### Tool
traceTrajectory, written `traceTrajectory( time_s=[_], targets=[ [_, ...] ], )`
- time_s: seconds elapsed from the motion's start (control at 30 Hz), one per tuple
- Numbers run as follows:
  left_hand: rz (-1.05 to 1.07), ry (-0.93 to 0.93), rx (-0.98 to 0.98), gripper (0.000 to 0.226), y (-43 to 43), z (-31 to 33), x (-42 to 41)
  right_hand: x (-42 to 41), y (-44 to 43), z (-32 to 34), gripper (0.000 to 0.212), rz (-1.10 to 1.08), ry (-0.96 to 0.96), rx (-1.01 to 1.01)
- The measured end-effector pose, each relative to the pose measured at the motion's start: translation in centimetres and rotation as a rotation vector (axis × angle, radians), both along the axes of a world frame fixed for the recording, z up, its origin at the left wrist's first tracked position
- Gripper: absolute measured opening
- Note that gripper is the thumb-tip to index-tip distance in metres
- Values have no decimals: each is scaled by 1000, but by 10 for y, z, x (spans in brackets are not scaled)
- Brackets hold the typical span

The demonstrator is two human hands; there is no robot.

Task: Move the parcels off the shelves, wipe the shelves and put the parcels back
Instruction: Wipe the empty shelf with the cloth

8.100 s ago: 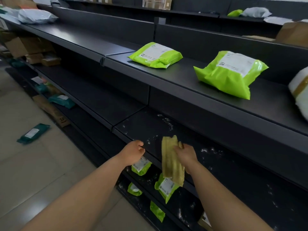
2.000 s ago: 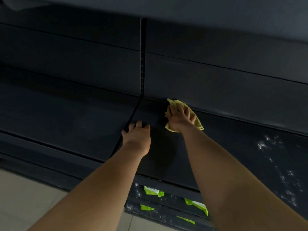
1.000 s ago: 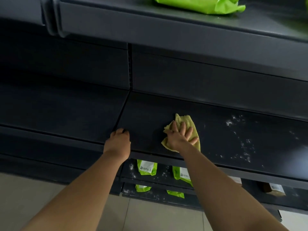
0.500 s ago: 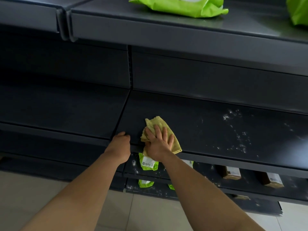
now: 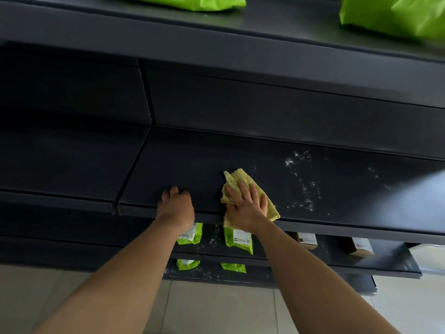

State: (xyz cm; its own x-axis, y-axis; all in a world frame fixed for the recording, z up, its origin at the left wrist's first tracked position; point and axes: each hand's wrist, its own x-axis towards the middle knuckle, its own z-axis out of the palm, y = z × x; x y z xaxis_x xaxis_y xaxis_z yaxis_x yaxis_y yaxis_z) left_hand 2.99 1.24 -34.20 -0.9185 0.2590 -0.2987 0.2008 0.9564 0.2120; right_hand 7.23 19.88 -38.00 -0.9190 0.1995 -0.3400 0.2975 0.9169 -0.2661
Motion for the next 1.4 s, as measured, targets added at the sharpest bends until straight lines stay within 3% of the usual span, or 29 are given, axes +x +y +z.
traceTrajectory(
  time_s=[0.23,0.47,0.7,0.87,1.03,1.17,1.4],
  targets=[
    [-94,82,1,48,55,-11,10,15,69,8,53,117,15,-45],
    [-17,140,-37,53,89,-31,0,-27,99,7,53,201,5,5],
    [-41,143,-11,50,109,-39,-21,-66,120,1,49,172,57,12],
    [-73,150,-23,49,115,-42,-30,-74,130,-1,53,-14,95,47],
    [-74,148,-32,54,125,-44,-34,-82,113,-4,62,89,232,31],
    [-65,143,-31,63,135,-43,-38,-110,111,1,57,144,168,47],
    [0,213,18,47,147,-46,-36,-135,145,1,55,34,94,77]
  ],
)
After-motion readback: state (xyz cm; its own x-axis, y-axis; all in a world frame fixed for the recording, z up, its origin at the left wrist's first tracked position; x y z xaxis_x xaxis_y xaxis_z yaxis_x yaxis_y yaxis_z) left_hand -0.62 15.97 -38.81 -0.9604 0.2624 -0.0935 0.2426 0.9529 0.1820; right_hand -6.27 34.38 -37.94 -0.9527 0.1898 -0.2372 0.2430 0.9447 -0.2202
